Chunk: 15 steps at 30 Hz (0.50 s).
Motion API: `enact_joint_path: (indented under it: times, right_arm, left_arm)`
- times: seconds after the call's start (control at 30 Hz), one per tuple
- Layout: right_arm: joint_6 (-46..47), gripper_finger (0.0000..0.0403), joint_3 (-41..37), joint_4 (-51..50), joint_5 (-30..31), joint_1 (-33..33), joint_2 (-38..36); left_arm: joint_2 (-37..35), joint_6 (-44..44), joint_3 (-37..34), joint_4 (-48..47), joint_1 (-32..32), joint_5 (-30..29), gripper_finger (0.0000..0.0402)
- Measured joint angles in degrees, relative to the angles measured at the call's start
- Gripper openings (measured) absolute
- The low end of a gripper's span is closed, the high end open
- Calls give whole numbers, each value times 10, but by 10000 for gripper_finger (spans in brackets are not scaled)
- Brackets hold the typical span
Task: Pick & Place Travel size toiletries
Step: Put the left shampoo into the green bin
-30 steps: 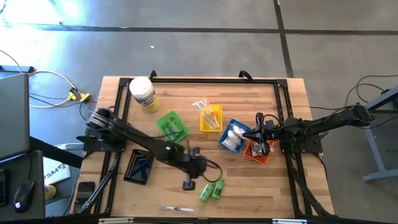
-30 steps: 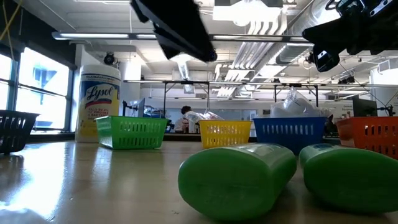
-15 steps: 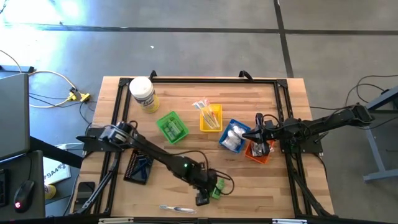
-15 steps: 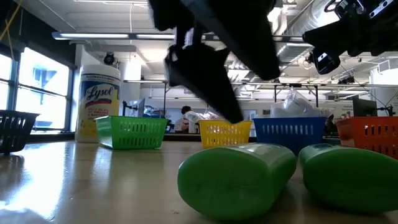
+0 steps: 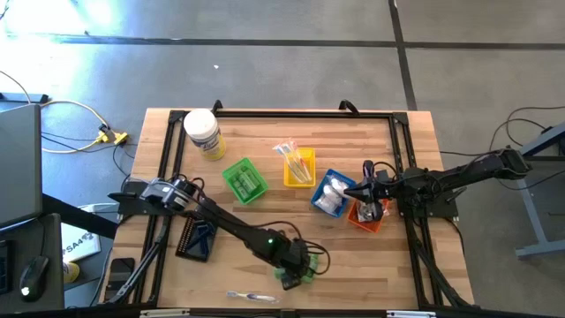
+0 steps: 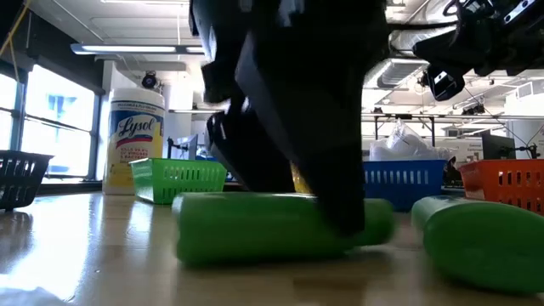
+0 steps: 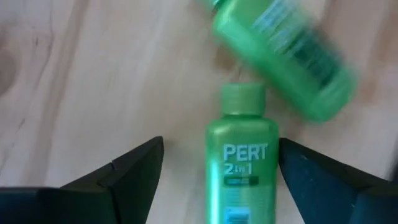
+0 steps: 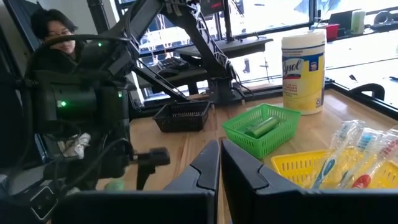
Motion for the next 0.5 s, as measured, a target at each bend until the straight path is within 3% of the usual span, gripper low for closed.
enact_joint_path:
  times: [0.17, 0.5]
  right_arm:
    - [0, 9, 0, -3, 0, 0, 0]
    - [0, 9, 0, -7, 0, 0, 0]
  left_arm:
    - [9, 12, 1, -44, 0, -5, 306]
    - [10, 214, 0, -83, 1, 27, 306]
